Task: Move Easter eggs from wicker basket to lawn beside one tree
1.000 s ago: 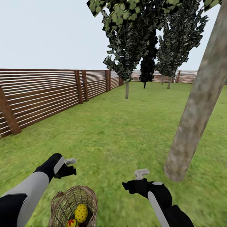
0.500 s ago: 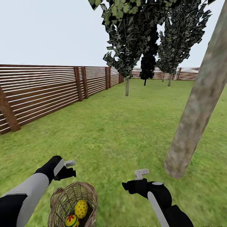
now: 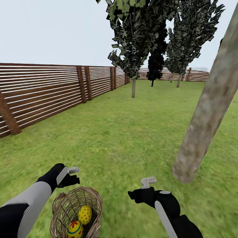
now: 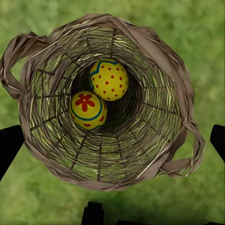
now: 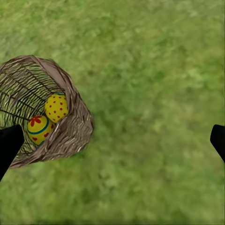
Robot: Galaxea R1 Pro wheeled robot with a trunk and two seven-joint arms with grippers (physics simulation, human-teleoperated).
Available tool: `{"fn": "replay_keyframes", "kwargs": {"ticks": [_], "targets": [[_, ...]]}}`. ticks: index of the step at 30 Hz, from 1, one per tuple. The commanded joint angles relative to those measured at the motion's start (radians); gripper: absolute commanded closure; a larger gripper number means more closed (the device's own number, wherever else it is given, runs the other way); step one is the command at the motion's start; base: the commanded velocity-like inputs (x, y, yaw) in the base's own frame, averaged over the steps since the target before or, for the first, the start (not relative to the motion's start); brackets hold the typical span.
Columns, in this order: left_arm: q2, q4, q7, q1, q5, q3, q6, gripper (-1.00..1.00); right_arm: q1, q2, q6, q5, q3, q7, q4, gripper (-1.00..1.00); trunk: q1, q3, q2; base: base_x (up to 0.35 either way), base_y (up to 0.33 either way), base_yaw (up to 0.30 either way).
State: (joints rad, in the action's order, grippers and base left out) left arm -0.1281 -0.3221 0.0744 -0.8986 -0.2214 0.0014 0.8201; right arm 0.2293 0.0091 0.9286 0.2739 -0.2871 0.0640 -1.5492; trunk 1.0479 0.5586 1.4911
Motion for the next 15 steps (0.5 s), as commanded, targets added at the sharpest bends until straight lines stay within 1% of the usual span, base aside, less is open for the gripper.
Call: {"fn": "replay_keyframes", "kwargs": {"ticks": [1, 7, 15], "targets": [[0.0, -0.002, 0.008, 0.0, -0.01, 0.0, 0.004, -1.0, 0.001, 0.0, 0.004, 0.007, 0.0, 0.007, -0.001, -1.0, 0.004, 0.006, 0.008, 0.0, 0.0, 0.0], [0.004, -0.002, 0.009, 0.0, -0.011, 0.0, 0.002, -1.0, 0.001, 0.0, 0.003, 0.007, 0.0, 0.007, -0.002, -1.0, 0.027, 0.034, 0.05, 0.0, 0.0, 0.0], [0.0, -0.002, 0.007, 0.0, -0.014, 0.0, 0.003, -1.0, 0.001, 0.0, 0.002, 0.007, -0.002, 0.008, -0.002, -1.0, 0.058, 0.072, 0.106, 0.0, 0.0, 0.0]]}}
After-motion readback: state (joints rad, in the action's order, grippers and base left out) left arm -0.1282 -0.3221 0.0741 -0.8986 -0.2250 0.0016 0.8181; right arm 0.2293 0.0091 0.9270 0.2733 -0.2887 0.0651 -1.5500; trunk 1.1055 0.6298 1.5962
